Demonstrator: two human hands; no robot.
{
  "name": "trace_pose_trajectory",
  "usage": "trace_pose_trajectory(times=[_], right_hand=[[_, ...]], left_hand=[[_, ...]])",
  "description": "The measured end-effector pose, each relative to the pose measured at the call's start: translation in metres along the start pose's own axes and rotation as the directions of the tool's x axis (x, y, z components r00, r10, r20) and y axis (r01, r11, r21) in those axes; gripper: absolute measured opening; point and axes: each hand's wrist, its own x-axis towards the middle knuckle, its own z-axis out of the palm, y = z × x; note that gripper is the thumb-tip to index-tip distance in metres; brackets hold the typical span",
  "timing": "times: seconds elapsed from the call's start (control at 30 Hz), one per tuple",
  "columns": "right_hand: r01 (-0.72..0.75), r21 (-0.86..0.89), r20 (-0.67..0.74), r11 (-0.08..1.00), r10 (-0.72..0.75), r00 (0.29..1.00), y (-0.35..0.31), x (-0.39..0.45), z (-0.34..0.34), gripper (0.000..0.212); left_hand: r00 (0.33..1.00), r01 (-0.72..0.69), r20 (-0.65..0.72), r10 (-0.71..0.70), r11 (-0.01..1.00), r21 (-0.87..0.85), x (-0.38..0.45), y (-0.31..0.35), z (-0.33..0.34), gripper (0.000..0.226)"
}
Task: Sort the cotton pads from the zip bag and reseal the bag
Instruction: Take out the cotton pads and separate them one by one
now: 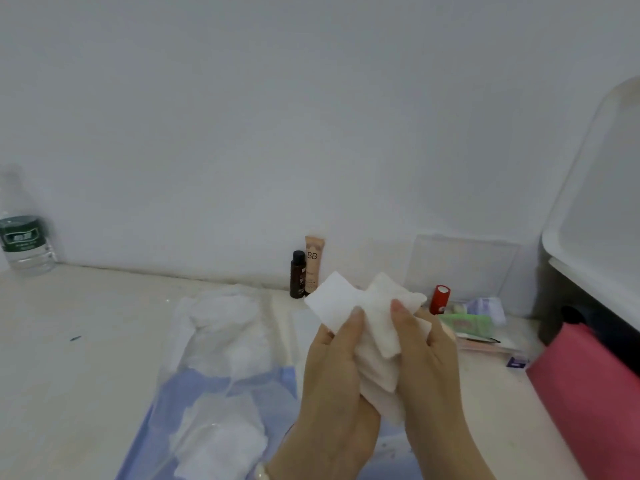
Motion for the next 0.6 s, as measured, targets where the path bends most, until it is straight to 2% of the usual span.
trace_pose_trajectory(times=[0.07,0.1,0.23,0.33,0.4,0.47,0.5,0.53,0.6], right_hand=[[-0.140,0.131,0.031,0.981,0.137,0.990,-0.001,0.004,-0.003,0.011],[-0.188,0.186,0.058,0.964,0.180,0.982,-0.002,0.005,-0.004,0.012],[-0.292,0.405,0.179,0.866,0.239,0.955,-0.008,0.008,-0.009,0.018],[-0.303,0.428,0.201,0.852,0.237,0.950,-0.009,0.012,-0.014,0.026],[-0.310,0.411,0.239,0.858,0.227,0.944,-0.009,0.013,-0.017,0.034],[-0.251,0.380,0.211,0.890,0.181,0.961,-0.009,0.011,-0.015,0.019],[-0.169,0.311,0.152,0.935,0.127,0.980,-0.009,0.009,-0.014,0.014],[-0.066,0.193,0.082,0.979,0.051,0.995,-0.009,0.007,-0.012,0.015],[0.126,-0.041,0.002,0.991,-0.126,0.992,-0.008,0.007,-0.010,0.019]], left_hand=[[1.000,-0.023,-0.014,0.024,0.999,0.043,0.003,-0.001,-0.002,0.023],[0.999,-0.031,-0.016,0.032,0.998,0.052,0.005,-0.001,-0.004,0.024],[0.991,-0.133,0.015,0.133,0.977,0.166,0.011,0.002,-0.009,0.023],[0.973,-0.233,0.062,0.224,0.930,0.286,0.014,0.006,-0.012,0.020],[0.970,-0.243,0.079,0.230,0.920,0.308,0.015,0.007,-0.014,0.020],[0.977,-0.215,0.076,0.201,0.933,0.290,0.016,0.007,-0.016,0.019],[0.982,-0.187,0.062,0.176,0.943,0.275,0.017,0.006,-0.017,0.018],[0.988,-0.152,0.044,0.145,0.954,0.257,0.018,0.005,-0.017,0.017],[0.998,-0.066,0.020,0.063,0.976,0.208,0.019,0.003,-0.018,0.020]])
